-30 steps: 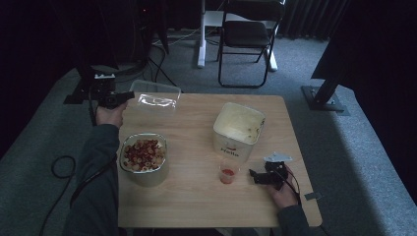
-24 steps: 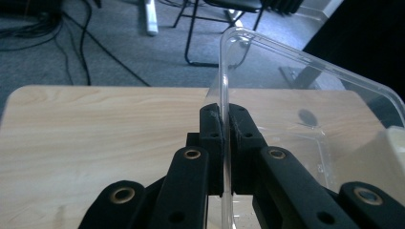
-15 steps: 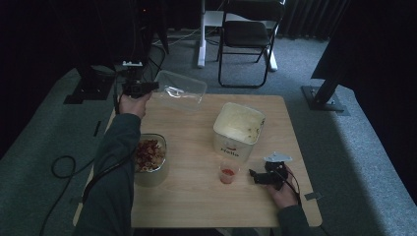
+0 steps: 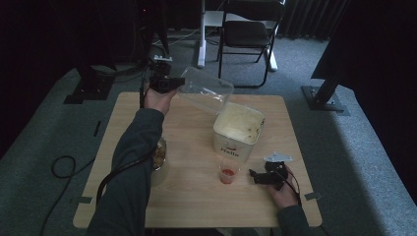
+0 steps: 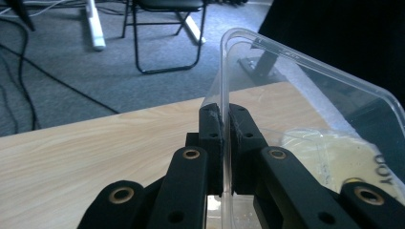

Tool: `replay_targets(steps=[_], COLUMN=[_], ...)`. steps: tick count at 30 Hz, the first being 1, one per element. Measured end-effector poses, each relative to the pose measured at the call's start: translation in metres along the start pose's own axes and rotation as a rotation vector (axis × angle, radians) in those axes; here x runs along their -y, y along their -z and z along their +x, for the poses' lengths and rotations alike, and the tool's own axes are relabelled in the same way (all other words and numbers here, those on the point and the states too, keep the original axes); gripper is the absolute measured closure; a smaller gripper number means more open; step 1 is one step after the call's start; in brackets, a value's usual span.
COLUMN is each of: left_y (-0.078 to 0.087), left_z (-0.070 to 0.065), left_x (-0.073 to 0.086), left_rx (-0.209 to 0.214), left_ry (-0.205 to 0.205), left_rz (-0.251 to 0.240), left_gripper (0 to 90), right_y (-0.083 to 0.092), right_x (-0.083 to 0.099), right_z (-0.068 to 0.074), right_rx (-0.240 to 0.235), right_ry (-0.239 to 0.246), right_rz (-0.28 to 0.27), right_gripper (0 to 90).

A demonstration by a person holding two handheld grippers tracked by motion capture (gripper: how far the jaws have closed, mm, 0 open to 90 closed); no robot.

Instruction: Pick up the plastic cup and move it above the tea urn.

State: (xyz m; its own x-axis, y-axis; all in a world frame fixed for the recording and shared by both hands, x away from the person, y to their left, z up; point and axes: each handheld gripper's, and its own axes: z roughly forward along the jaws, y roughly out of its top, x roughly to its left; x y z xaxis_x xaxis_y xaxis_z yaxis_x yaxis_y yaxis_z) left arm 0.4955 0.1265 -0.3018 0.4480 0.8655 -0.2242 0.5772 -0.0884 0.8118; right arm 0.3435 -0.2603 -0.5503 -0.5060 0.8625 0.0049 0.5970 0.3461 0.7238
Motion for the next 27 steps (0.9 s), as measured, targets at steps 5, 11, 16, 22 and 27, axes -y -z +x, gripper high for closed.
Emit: replay_targets(steps=[5,11,16,22,27], left_y=[-0.009,-0.021,-0.025,-0.019,-0.017], left_z=[-0.018,-0.037,-0.043,-0.043,-0.039], left_x=[-0.002,0.002,0.002,0.002,0.003], left_rx=[0.028,0.073,0.102,0.120,0.125], left_ry=[-0.023,-0.038,-0.017,-0.041,-0.045], left_rz=[0.004,0.020,-0.004,-0.025,-0.013], left_gripper=[85.1,85.9,75.6,69.4,67.1], right_y=[0.000,0.000,0.000,0.000,0.000], right_x=[0.000,0.000,0.000,0.000,0.000], right_z=[0.000,0.000,0.000,0.000,0.000], right_rx=[0.000,0.000,0.000,0.000,0.000], right_ry=[0.001,0.000,0.001,0.001,0.000], right_rz=[0.001,0.001,0.001,0.001,0.001], right_gripper=[12.4,12.4,12.5,12.5,12.5])
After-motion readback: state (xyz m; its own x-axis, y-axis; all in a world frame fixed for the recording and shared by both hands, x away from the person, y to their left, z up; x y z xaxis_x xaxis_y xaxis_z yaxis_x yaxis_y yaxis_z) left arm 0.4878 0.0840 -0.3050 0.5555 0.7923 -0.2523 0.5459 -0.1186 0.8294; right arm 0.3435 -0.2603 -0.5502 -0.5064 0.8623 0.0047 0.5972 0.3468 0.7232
